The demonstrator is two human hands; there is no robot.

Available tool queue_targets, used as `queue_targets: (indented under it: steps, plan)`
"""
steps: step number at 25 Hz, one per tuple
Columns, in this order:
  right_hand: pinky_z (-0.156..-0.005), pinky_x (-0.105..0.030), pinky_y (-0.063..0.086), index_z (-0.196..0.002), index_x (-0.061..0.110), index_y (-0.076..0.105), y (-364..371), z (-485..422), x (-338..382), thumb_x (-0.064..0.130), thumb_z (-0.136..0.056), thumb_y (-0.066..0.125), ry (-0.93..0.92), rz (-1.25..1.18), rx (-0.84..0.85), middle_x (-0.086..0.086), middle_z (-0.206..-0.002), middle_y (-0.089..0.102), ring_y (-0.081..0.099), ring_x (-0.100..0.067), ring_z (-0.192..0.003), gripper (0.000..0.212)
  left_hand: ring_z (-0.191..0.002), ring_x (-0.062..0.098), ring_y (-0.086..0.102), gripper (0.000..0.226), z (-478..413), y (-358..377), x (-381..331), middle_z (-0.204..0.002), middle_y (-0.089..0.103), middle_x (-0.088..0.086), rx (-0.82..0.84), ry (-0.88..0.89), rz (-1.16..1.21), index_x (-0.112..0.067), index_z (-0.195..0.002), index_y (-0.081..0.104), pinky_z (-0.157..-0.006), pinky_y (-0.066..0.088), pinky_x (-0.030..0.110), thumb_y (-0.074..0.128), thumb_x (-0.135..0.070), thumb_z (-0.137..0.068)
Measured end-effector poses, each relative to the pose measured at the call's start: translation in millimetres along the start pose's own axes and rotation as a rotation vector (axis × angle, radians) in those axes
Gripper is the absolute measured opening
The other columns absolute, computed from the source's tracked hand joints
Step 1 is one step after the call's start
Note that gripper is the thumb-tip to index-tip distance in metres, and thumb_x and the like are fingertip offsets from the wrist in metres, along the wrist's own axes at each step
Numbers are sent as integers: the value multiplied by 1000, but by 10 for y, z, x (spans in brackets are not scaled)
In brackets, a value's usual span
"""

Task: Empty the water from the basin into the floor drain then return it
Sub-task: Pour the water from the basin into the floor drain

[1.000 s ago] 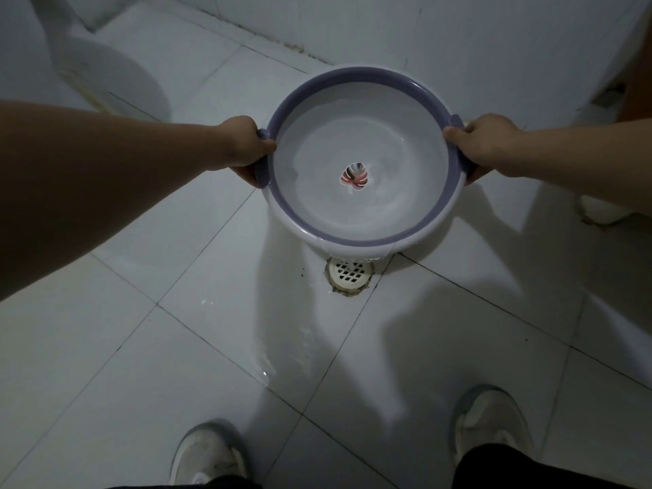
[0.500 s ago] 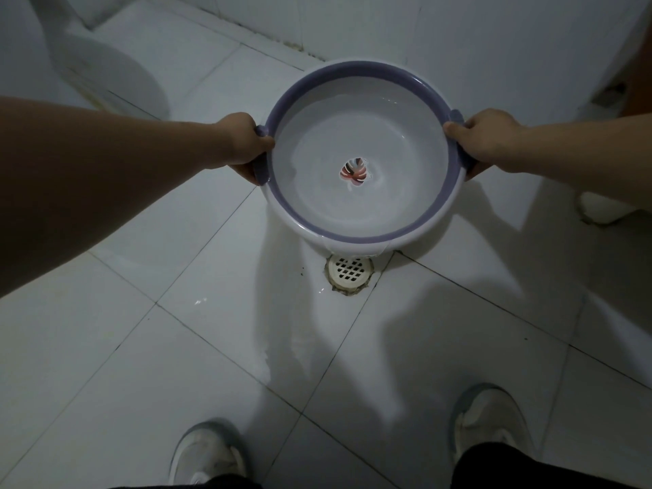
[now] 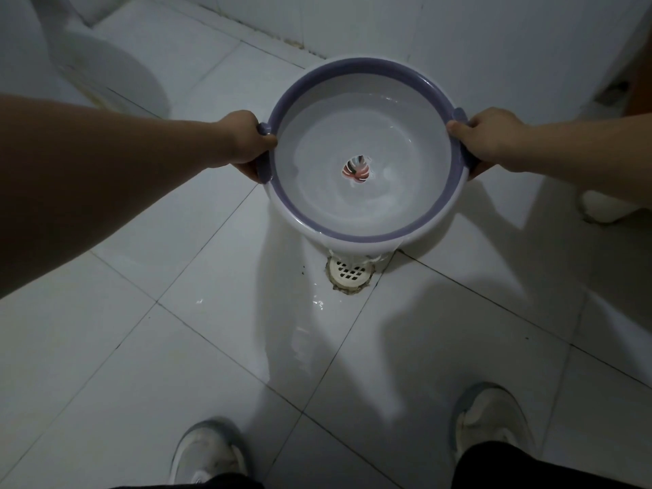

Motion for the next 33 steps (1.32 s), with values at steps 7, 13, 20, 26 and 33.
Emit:
queue_targets:
  steps: [7,13,20,26,33]
  plan:
    - [-66,-40,55,-101,-4,59,12,-12,5,45,-99,46,-10,-11,11,-24,-87,65,66,-35,-63,51,-44,15,68,32,-2,-43,-26,-76,71,12,-8,8,-30,3,-109,62,-35,49,17,47,-25,-101]
    - [-67,-38,55,-100,-4,60,-3,-21,-3,47,-99,45,-14,11,1,-23,-84,65,66,-31,-61,53,-52,17,71,33,-7,-39,-15,-78,72,11,-6,8,-38,1,-110,62,-38,51,18,49,-27,-101]
    - [-35,-19,46,-97,-4,59,-17,-6,10,44,-100,45,-15,45,0,-19,-76,64,63,-23,-39,50,-47,15,69,32,-5,-41,-12,-77,72,12,-5,14,-30,1,-106,63,-38,51,17,49,-27,-101]
    - [-31,-16,43,-96,-4,60,-34,-20,23,45,-100,44,-25,46,-8,-16,-71,63,60,-16,-32,52,-51,15,70,31,-7,-72,-30,-78,72,10,-16,18,-40,-1,-106,63,-40,51,19,50,-28,-100]
    - [-37,-20,47,-95,-3,59,-34,-10,41,45,-99,45,-36,32,-8,-16,-72,63,64,-23,-40,51,-50,15,71,32,-5,-91,-17,-78,73,13,-16,20,-37,1,-107,62,-39,51,18,50,-28,-100]
Point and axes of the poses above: each hand's wrist, its own z-axis away from the middle knuckle, its own y-axis out of the palm, x = y × z, the point moved 8 cm from there along -z, towards the middle knuckle
